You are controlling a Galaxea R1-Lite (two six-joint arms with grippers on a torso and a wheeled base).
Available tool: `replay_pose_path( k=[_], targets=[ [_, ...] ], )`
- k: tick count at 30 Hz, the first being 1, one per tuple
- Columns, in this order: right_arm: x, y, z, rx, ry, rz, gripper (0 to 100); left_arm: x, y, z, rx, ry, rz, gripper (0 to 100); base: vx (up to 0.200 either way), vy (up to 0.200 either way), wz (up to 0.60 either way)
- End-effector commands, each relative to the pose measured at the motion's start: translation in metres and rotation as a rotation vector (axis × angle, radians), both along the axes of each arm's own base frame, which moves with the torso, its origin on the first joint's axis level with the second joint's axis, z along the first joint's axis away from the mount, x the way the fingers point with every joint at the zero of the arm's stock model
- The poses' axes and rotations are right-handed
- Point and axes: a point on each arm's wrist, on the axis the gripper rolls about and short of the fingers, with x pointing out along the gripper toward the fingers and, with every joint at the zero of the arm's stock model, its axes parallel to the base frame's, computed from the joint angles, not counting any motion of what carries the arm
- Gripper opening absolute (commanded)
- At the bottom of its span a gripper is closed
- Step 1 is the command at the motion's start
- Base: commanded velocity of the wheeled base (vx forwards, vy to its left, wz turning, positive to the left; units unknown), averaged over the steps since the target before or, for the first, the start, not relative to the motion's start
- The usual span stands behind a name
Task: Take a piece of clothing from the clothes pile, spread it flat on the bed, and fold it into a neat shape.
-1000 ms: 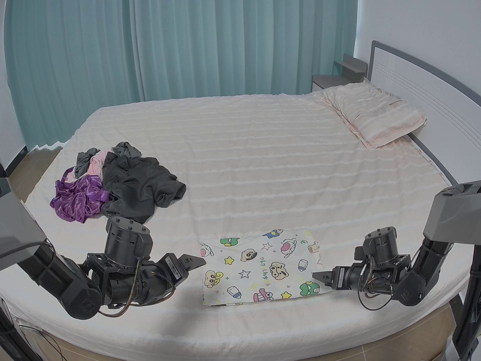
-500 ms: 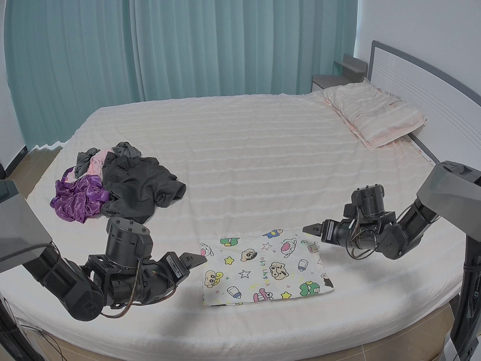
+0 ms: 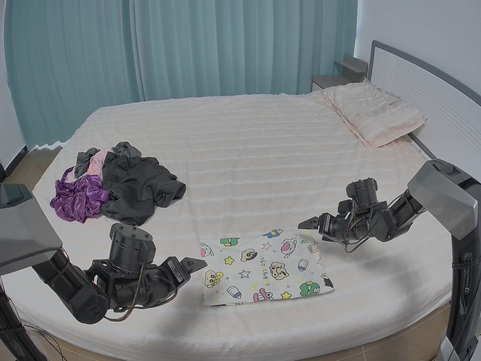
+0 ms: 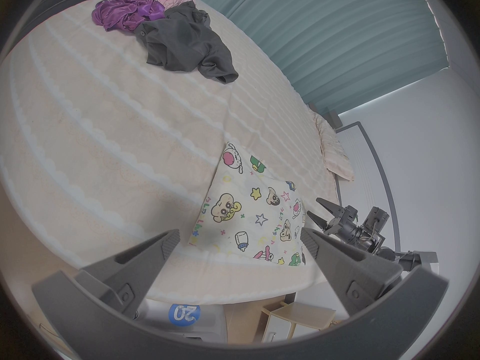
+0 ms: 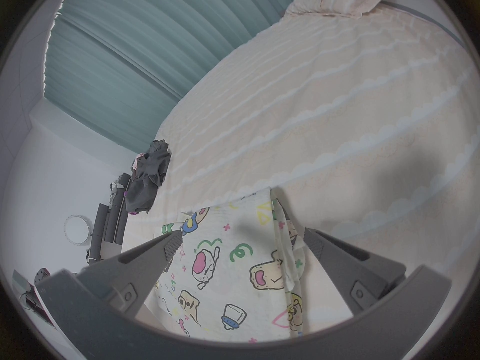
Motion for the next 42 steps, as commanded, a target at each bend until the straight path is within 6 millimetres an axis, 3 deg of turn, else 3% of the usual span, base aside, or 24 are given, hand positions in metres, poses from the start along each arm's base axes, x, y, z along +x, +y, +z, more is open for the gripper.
replay_pose_path(
  k=[1,25,26,36,42],
  targets=[
    [0.007,0.0,-0.003,0.008,0.027,0.021,100,0.0,0.0,-0.002,0.003,0.006,0.001,100,0.0,0.0,0.0],
    [0.021,0.007,0.002,0.013,0.058,0.205,100,0.0,0.0,-0.001,-0.001,-0.006,0.004,100,0.0,0.0,0.0],
    [0.021,0.007,0.001,0.002,0.055,0.218,0,0.0,0.0,-0.001,-0.002,-0.007,0.004,100,0.0,0.0,0.0],
    [0.022,0.008,0.005,-0.022,0.096,0.226,0,0.0,0.001,-0.001,0.002,-0.009,0.01,100,0.0,0.0,0.0],
    [0.023,0.003,0.005,-0.108,0.093,0.146,0,0.0,0.001,-0.001,0.002,-0.009,0.008,100,0.0,0.0,0.0]
  ],
)
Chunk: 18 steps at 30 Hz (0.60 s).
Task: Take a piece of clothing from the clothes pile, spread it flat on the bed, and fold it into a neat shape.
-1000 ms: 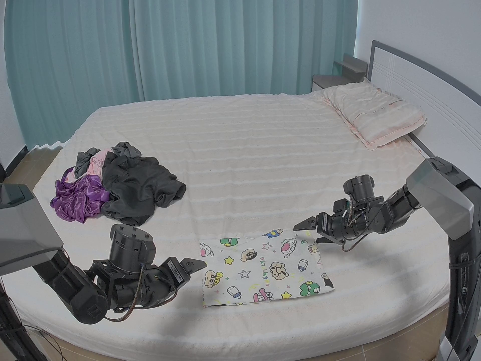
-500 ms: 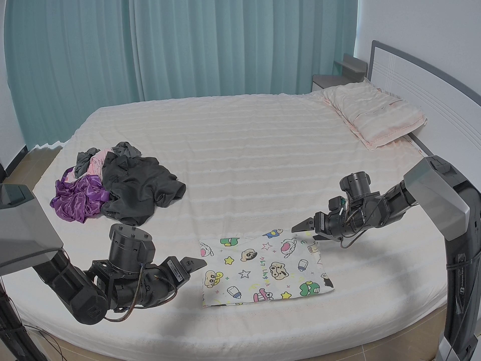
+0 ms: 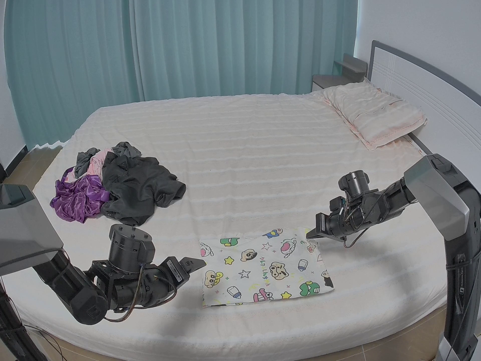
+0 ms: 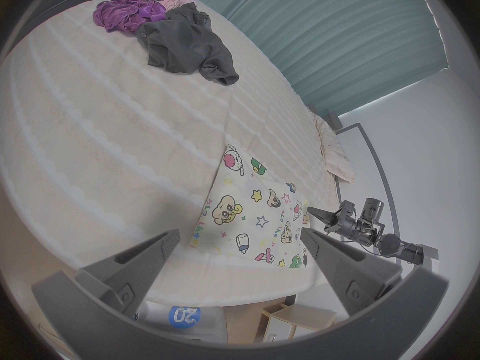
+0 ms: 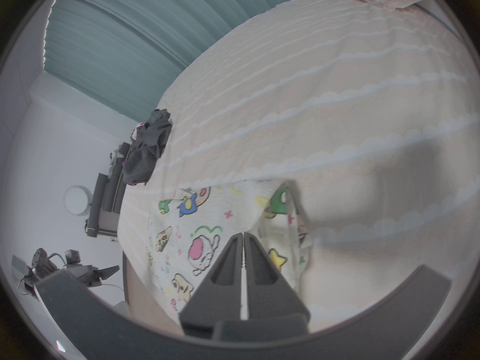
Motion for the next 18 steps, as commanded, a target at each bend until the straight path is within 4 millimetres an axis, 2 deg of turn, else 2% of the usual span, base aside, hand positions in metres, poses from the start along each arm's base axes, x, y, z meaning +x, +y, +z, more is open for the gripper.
replay_pose_path(
  k=[1,14,18],
  targets=[
    [0.001,-0.002,0.001,-0.043,-0.013,-0.037,0,0.0,0.0,0.0,0.0,-0.001,-0.001,100,0.0,0.0,0.0],
    [0.005,-0.019,0.005,-0.109,-0.037,-0.124,0,0.0,0.0,0.0,0.001,-0.002,0.001,100,0.0,0.0,0.0],
    [0.008,-0.015,0.0,-0.106,-0.045,-0.12,0,0.0,0.0,0.0,0.001,-0.002,0.001,100,0.0,0.0,0.0]
  ],
)
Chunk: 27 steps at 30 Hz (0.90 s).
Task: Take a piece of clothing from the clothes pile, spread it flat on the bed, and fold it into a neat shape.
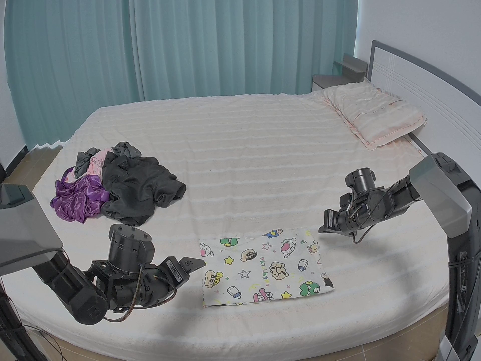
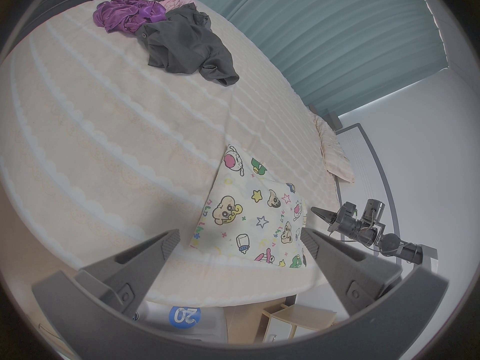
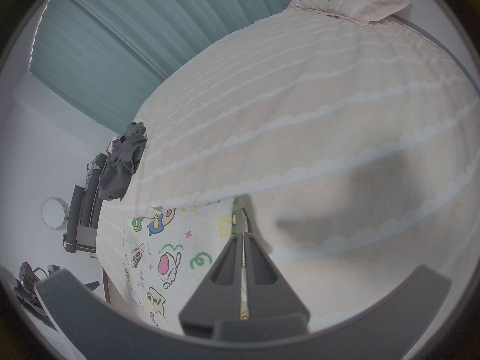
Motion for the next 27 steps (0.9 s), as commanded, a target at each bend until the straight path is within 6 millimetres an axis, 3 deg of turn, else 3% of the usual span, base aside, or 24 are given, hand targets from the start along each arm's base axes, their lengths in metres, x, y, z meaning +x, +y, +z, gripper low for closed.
replay_pose_path(
  k=[1,2,18,22,25,27],
  targets=[
    [0.003,0.004,-0.004,0.0,-0.005,0.006,0,0.0,0.0,0.0,0.0,0.0,0.0,100,0.0,0.0,0.0],
    [0.008,0.006,-0.003,0.006,-0.014,0.005,100,0.0,0.0,0.0,-0.001,0.0,0.001,100,0.0,0.0,0.0],
    [0.018,0.012,0.0,0.057,0.031,0.119,100,0.0,0.004,-0.002,-0.006,-0.009,0.013,100,0.0,0.0,0.0],
    [0.014,0.027,0.002,0.068,0.047,0.159,100,0.0,0.004,-0.003,-0.007,-0.007,0.01,100,0.0,0.0,0.0],
    [0.003,0.065,-0.016,0.006,0.065,0.194,100,0.001,0.004,-0.003,-0.008,-0.014,0.01,100,0.0,0.0,0.0],
    [0.013,0.07,-0.009,0.042,0.064,0.136,100,0.0,0.004,-0.002,-0.008,-0.019,0.011,100,0.0,0.0,0.0]
  ],
)
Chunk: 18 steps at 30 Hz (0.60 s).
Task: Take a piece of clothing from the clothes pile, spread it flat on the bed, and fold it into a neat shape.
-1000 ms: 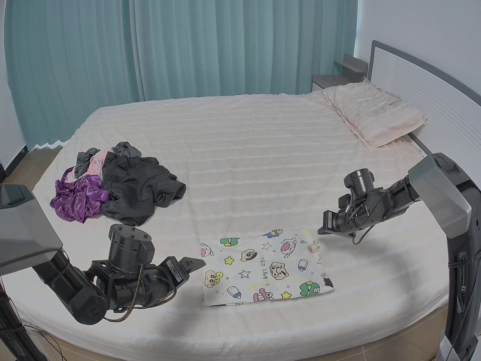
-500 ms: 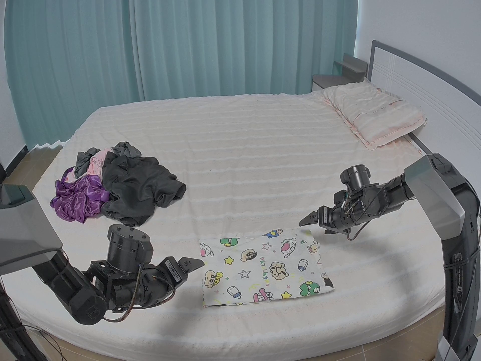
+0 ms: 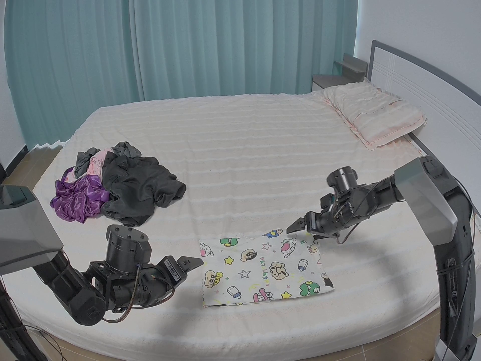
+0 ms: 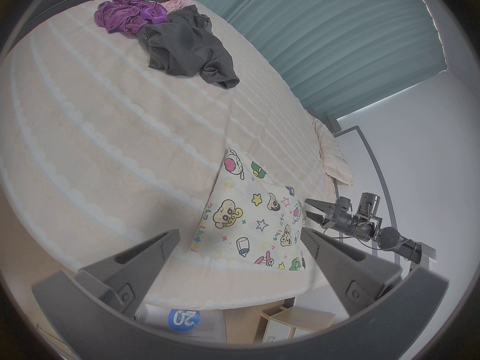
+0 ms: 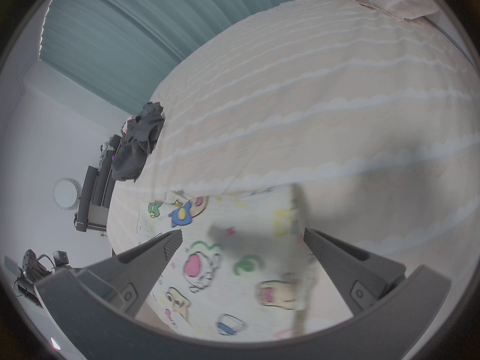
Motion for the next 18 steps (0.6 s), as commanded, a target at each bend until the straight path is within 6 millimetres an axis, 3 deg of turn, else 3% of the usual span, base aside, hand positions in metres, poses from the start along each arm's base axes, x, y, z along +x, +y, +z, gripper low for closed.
replay_pose_path(
  k=[1,6,18],
  targets=[
    [0.008,0.03,-0.005,0.009,0.013,-0.036,100,0.0,0.001,0.0,0.001,-0.002,0.005,100,0.0,0.0,0.0],
    [0.011,0.008,-0.009,-0.046,0.029,-0.081,100,0.003,0.005,0.0,-0.004,-0.004,0.016,100,0.0,0.0,0.0],
    [0.008,0.005,-0.003,-0.045,0.035,-0.098,100,0.003,0.005,0.0,-0.011,-0.019,0.018,100,0.0,0.0,0.0]
  ],
)
